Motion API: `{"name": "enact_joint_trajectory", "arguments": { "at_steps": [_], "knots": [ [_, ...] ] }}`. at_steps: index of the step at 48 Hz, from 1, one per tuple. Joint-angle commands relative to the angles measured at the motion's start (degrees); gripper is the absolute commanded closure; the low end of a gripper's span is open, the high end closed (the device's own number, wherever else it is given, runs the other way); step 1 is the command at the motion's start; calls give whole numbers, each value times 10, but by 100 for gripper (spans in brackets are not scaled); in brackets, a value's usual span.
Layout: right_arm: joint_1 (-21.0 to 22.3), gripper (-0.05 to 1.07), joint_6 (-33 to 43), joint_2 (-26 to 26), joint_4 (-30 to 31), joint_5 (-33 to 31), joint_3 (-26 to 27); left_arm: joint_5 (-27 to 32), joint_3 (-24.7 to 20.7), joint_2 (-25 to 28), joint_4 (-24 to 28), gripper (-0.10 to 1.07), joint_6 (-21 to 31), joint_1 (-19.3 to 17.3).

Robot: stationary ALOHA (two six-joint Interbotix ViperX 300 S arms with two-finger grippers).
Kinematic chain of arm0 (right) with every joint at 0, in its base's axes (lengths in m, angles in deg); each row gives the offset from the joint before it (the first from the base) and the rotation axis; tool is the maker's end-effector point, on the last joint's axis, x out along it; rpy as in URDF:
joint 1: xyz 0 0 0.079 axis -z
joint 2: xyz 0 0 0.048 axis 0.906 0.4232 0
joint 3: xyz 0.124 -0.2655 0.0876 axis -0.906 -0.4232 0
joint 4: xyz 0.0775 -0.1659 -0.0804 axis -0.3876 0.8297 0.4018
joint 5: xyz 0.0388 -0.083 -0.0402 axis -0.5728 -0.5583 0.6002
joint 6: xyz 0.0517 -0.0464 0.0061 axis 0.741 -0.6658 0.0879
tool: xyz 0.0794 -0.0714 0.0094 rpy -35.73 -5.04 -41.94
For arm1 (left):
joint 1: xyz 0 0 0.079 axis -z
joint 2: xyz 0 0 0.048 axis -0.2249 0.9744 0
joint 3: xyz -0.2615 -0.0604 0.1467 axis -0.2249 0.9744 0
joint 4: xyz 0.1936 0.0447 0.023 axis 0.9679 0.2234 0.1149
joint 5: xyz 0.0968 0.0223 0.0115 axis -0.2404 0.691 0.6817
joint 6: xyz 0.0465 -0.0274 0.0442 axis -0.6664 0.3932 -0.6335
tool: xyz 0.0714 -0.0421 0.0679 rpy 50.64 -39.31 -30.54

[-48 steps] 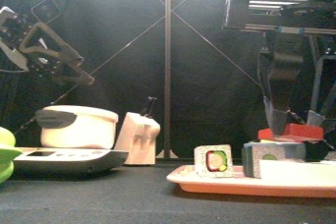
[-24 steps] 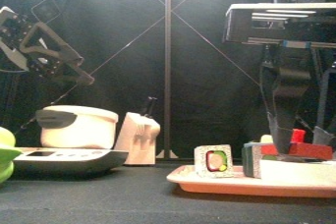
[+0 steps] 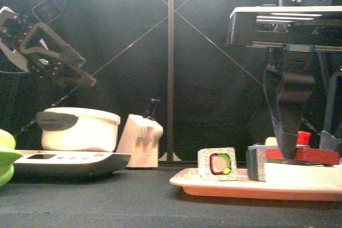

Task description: Place salmon on rice

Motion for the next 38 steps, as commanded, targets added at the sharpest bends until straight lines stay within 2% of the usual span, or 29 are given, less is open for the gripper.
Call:
{"name": "enact_joint_trajectory", "arguments": {
  "at_steps": [1, 8, 22, 32, 38],
  "knots": [
    [2, 20, 3, -12, -2, -1, 9, -3, -9, 0, 3, -5, 0, 1],
    [0, 14, 1, -15, 1, -4, 13, -3, -9, 0, 4, -5, 0, 1],
    [-2, 14, -9, -44, 12, -40, 5, -3, -10, 0, 4, -5, -1, 1],
    [-5, 14, -13, -80, 30, -44, -25, -3, -8, 0, 2, -5, 0, 7],
    [-11, 14, -12, -113, 31, -41, -67, -3, -9, 0, 2, -5, 0, 12]
  ]
}}
